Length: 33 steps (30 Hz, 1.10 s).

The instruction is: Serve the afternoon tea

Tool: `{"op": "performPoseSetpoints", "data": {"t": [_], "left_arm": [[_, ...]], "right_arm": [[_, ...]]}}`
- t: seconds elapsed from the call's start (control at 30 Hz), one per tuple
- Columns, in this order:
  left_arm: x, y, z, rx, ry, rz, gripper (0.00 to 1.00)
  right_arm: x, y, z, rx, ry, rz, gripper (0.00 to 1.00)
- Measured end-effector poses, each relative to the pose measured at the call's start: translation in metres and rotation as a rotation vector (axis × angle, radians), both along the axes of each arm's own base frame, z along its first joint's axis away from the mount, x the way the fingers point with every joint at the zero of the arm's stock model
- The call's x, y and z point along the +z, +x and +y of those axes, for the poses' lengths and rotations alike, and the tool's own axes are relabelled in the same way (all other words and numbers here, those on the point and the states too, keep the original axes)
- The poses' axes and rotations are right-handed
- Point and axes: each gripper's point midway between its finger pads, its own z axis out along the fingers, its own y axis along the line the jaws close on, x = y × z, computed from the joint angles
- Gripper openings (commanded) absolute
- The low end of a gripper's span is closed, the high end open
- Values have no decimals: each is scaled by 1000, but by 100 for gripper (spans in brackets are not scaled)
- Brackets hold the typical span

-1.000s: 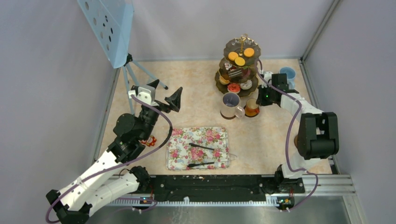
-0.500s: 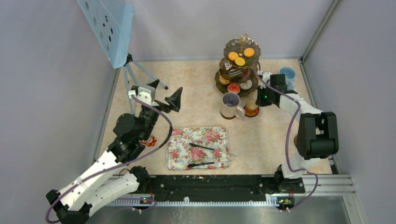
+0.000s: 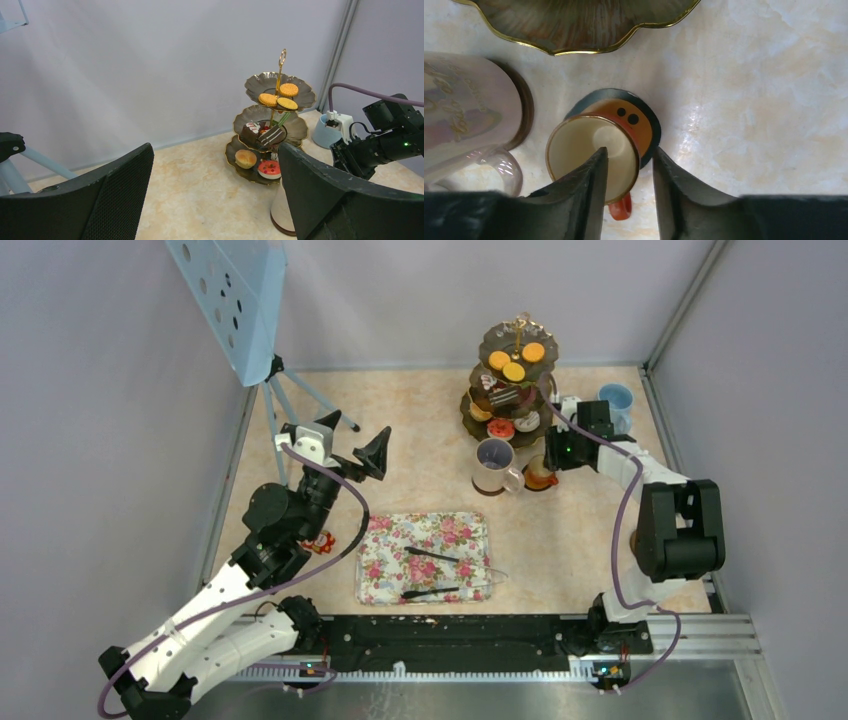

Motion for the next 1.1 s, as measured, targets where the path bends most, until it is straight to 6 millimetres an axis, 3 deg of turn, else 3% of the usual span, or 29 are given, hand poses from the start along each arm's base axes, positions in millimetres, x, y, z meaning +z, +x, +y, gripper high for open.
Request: {"op": "performPoseSetpoints", "data": {"t": [0.03,0.07,0.17,0.3,0.43,0.5,0.57,0.63,0.67,0.7,0.8,0.9,1.1], "left_arm": [[0,0,0,0,0,0,99],[0,0,0,0,1,0,99],[-1,1,-1,1,5,2,99],[-3,2,-2,3,15,4,99],[-2,2,-1,5,17,0,99],[0,0,1,5,12,-6,99],[2,-2,2,2,5,-12,99],[4,-5,2,-4,1,-17,99],[5,-5,1,-6,-1,-19,99],[6,-7,1,-10,-3,-21,99],[6,-8,-1,-17,-3,-21,99],[5,-8,-3,-22,0,-18,99],[1,-6,-6,-26,9,-9,99]], "right_arm": [[0,0,1,0,7,1,82],[0,-1,3,0,19,7,92],[9,-7,6,-20,51,24,94],[65,-10,-7,-146,44,-85,94],[138,-21,-47,-454,76,-294,95],[150,-38,-78,-636,159,-358,95],[134,-60,-126,-862,214,-363,98],[93,-95,-179,-1140,239,-297,99],[72,-107,-191,-1224,244,-251,99],[46,-117,-192,-1275,250,-178,99],[1,-146,-194,-1393,232,-37,99],[-12,-164,-198,-1477,189,1,98],[-30,-177,-216,-1590,116,41,94]]}}
